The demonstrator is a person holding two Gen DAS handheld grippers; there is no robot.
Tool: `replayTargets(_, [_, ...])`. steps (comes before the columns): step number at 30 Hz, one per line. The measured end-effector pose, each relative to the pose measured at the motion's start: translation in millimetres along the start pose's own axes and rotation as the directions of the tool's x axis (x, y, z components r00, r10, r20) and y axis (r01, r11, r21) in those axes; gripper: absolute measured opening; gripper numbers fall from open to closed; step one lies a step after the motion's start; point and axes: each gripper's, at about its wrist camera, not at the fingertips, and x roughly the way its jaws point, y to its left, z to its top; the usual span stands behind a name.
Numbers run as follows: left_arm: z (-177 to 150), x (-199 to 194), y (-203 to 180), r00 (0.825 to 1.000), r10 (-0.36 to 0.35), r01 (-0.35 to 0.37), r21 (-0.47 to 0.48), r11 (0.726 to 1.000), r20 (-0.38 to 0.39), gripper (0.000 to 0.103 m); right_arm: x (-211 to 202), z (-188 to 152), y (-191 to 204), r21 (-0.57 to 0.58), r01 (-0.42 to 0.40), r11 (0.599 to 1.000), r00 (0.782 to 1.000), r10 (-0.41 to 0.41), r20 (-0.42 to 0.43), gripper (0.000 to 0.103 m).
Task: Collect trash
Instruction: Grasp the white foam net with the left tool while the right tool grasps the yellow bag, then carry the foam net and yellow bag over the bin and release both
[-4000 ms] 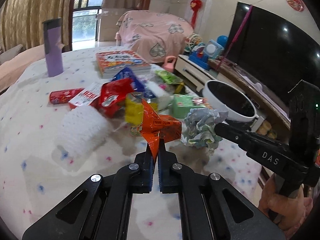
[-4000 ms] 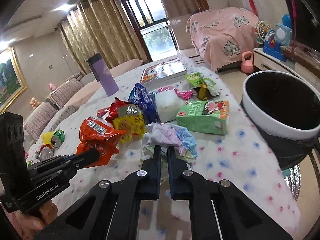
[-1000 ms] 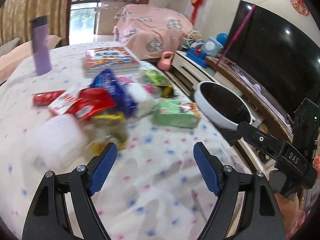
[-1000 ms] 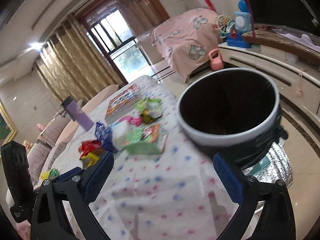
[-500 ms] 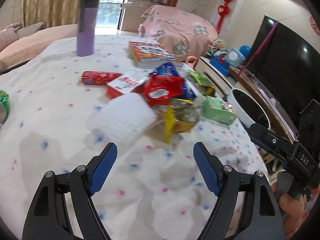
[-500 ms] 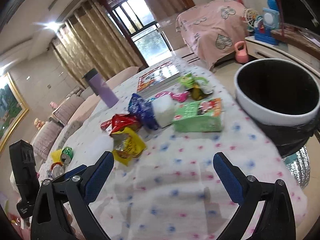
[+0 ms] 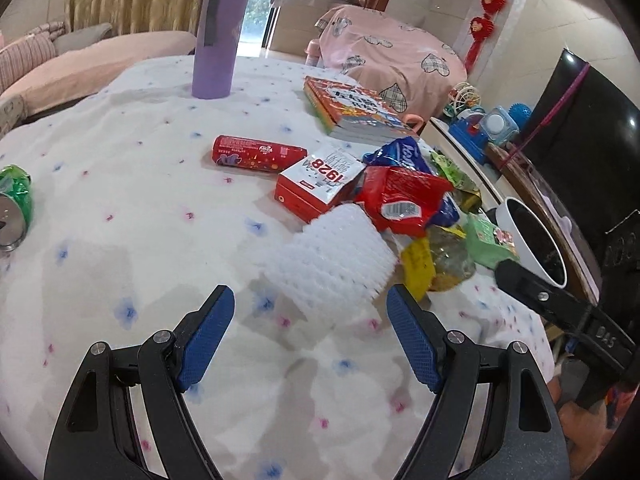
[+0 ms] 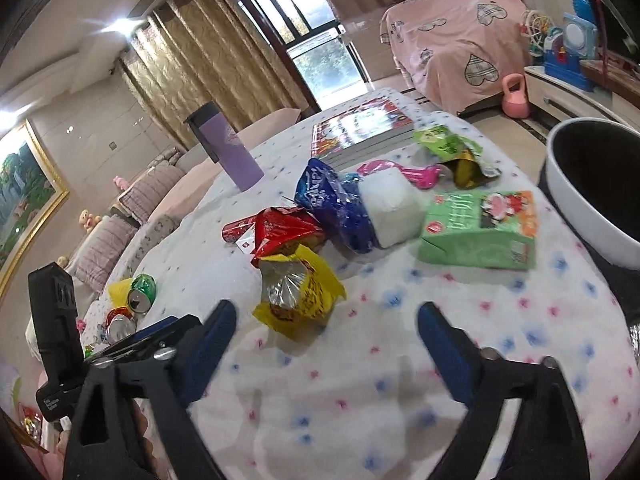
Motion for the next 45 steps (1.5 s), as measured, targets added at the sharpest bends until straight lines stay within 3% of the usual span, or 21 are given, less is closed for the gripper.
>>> replayTargets(3, [3.9,8.1,1.3,1.0,-0.021,0.021,-0.013,1.0,-0.011,0.08,16.0,5.3,3.2,-0.007,-0.002,1.0,1.0,0.002,-0.027,0.068])
replayTargets(5, [5.0,14.1,-1.3,0.999,-0.026,0.026,-0.001,1.0,-0.019,0.077,26.0,6.5,2.9,-0.006,-0.006,1.0,0.999,0.006,-0.047,0.052])
replayTargets(6, [4.7,17.2,-3.7,0.999,-0.031,0.031,0.012,0.999,-0.026,0.064,32.0,6.7,1.6,0.0,-0.009,1.0,0.998,0.009,-0.06,0.046])
replayTargets(7, [4.6,20.3,-6.5,0.998,-0.042,0.044,0.024,0.999,-0.043,0.054,35.4,6.4,0.7,0.002,-0.007,1.0,0.998,0.007,-0.069,0.028])
replayTargets(8, [3.7,22.6,-9.2,0.997,-0.058,0.06,0.035,0.998,-0.06,0.032,39.2,5.6,-0.3,0.001,-0.003,1.0,0.997,0.004,-0.082,0.009])
replayTargets(9, [1.7,23.6,-12.6,0.994,-0.073,0.077,0.046,0.996,-0.075,0.023,39.9,4.4,-0.6,0.0,-0.005,1.0,0.996,0.005,-0.086,0.004])
replayTargets(17, [-12.7,3.8,-46.2,0.991,-0.116,0.123,0.137,0.983,-0.059,0.017,5.7,-0.8,-4.2,-0.037,0.01,0.999,0.999,-0.012,-0.031,0.0])
replayTargets(28, [-17.0,-20.0,-87.8,0.981,-0.19,0.196,0.203,0.959,-0.048,0.017,-56.1,-12.4,-46.6,0.036,0.08,0.996,0.996,-0.081,0.045,0.0])
replayTargets(45, [-13.8,-6.5,-171.2,0.961,-0.266,0.277,0.31,0.91,-0.078,0.017,-115.2,-3.1,-106.5,0.139,0.149,0.979,0.972,-0.171,0.162,0.0])
